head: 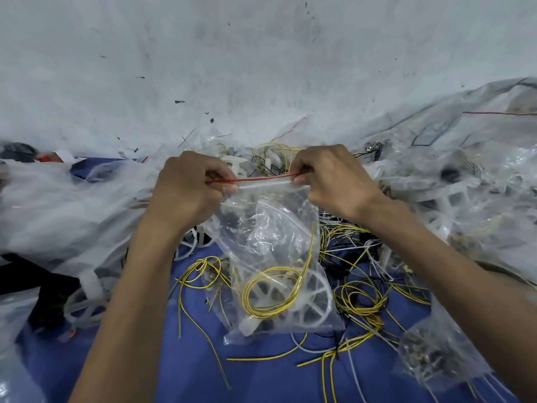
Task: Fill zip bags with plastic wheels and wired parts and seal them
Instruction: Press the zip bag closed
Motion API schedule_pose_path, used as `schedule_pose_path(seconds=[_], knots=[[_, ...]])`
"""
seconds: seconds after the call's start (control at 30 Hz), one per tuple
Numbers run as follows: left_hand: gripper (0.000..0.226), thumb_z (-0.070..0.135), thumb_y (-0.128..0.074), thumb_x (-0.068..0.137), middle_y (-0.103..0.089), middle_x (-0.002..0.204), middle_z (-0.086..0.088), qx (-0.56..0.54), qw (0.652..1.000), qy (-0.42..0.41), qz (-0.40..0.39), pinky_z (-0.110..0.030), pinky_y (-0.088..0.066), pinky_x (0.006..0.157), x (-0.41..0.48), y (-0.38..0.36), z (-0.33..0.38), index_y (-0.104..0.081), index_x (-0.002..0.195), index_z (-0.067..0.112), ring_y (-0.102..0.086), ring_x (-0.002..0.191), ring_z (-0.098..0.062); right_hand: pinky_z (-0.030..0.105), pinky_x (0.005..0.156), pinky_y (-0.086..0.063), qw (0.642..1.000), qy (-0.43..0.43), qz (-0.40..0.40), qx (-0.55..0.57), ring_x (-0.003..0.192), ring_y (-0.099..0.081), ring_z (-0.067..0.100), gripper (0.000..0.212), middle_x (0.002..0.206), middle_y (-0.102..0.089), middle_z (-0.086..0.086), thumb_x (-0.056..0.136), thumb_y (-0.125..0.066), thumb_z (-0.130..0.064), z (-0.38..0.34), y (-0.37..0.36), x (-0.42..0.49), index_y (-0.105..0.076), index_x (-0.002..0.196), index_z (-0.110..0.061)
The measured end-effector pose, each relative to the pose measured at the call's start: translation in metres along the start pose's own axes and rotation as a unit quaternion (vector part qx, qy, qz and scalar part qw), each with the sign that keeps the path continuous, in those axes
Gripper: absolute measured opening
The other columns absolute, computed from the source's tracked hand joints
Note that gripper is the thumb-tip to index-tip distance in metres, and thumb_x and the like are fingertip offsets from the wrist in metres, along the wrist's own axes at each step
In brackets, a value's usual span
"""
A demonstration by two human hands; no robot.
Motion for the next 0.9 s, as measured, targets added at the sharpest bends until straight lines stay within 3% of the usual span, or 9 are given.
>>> schedule_pose_path(seconds=[0.23, 0.43, 0.53, 0.6, 0.7, 0.77, 0.83, 0.9], knots=[[0.012, 0.014, -0.079, 0.074, -0.069, 0.072, 0.004, -0.031, 0.998, 0.055, -0.023, -0.010, -0.041, 0.053, -0.001, 0.005, -0.019, -0.071, 0.074, 0.024, -0.059, 0.062, -0.006, 0.025, 0.072, -0.046, 0.998, -0.007, 0.017, 0.063, 0.069, -0.055, 0.006, 0.008, 0.076, -0.066, -0.005, 0.078, -0.071, -0.014, 0.012, -0.001, 0.002, -0.073, 0.085, -0.017], [0.027, 0.007, -0.078, 0.074, -0.067, 0.075, 0.006, 0.021, 0.992, 0.094, -0.086, -0.023, -0.044, 0.073, -0.002, 0.007, -0.043, -0.064, 0.070, 0.029, -0.062, 0.077, -0.012, 0.033, 0.078, -0.051, 0.996, -0.024, -0.002, 0.083, 0.074, -0.058, 0.007, 0.008, 0.084, -0.064, -0.005, 0.080, -0.071, -0.015, 0.030, -0.011, -0.004, -0.069, 0.088, -0.015], [0.028, 0.004, -0.075, 0.076, -0.065, 0.072, 0.006, 0.026, 0.993, 0.082, -0.083, -0.017, -0.042, 0.066, 0.000, 0.006, -0.041, -0.062, 0.069, 0.028, -0.060, 0.073, -0.009, 0.012, 0.074, -0.049, 0.988, -0.054, -0.047, 0.136, 0.088, -0.059, 0.005, 0.043, 0.103, -0.059, -0.009, 0.079, -0.072, -0.031, 0.030, -0.023, -0.003, -0.060, 0.117, -0.015], [0.027, 0.004, -0.073, 0.078, -0.063, 0.070, 0.006, 0.026, 0.995, 0.064, -0.076, -0.008, -0.038, 0.059, 0.002, 0.004, -0.035, -0.062, 0.069, 0.026, -0.056, 0.067, -0.007, 0.002, 0.068, -0.044, 0.967, -0.090, -0.071, 0.227, 0.096, -0.059, 0.004, 0.052, 0.110, -0.058, -0.010, 0.080, -0.070, -0.034, 0.029, -0.033, -0.001, -0.053, 0.127, -0.016], [0.022, 0.001, -0.071, 0.079, -0.059, 0.067, 0.006, 0.012, 0.997, 0.044, -0.067, 0.000, -0.035, 0.052, 0.002, 0.000, -0.027, -0.063, 0.072, 0.021, -0.050, 0.061, -0.004, 0.011, 0.077, -0.046, 0.933, -0.122, -0.088, 0.327, 0.100, -0.059, 0.005, 0.036, 0.111, -0.062, -0.010, 0.081, -0.070, -0.029, 0.028, -0.045, 0.004, -0.061, 0.115, -0.021], [0.018, 0.002, -0.070, 0.080, -0.060, 0.069, 0.006, 0.000, 0.997, 0.042, -0.057, 0.000, -0.035, 0.051, 0.003, 0.000, -0.027, -0.064, 0.076, 0.018, -0.050, 0.061, -0.003, 0.014, 0.075, -0.047, 0.921, -0.129, -0.055, 0.365, 0.087, -0.061, 0.004, 0.013, 0.092, -0.067, -0.010, 0.080, -0.071, -0.021, 0.028, -0.043, 0.007, -0.068, 0.092, -0.025], [0.015, 0.002, -0.070, 0.080, -0.060, 0.069, 0.007, -0.018, 0.998, 0.046, -0.036, -0.003, -0.036, 0.053, 0.005, 0.000, -0.029, -0.066, 0.079, 0.016, -0.050, 0.060, -0.004, 0.012, 0.065, -0.045, 0.910, -0.129, -0.007, 0.393, 0.070, -0.058, 0.002, 0.014, 0.073, -0.066, -0.009, 0.078, -0.072, -0.014, 0.028, -0.038, 0.009, -0.068, 0.075, -0.026], [0.017, 0.004, -0.072, 0.079, -0.060, 0.068, 0.008, -0.033, 0.998, 0.051, -0.019, -0.006, -0.038, 0.056, 0.006, 0.002, -0.032, -0.067, 0.077, 0.020, -0.051, 0.057, -0.003, 0.009, 0.057, -0.040, 0.925, -0.117, 0.019, 0.361, 0.062, -0.055, -0.001, 0.018, 0.068, -0.064, -0.009, 0.078, -0.072, -0.012, 0.028, -0.033, 0.010, -0.066, 0.070, -0.027]])
Point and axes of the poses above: each hand's wrist, its own x-axis towards the middle knuckle, its own y-axis out of the back of the hand, z = x × y, the point moved 6 cm from there along x, towards the middle knuckle
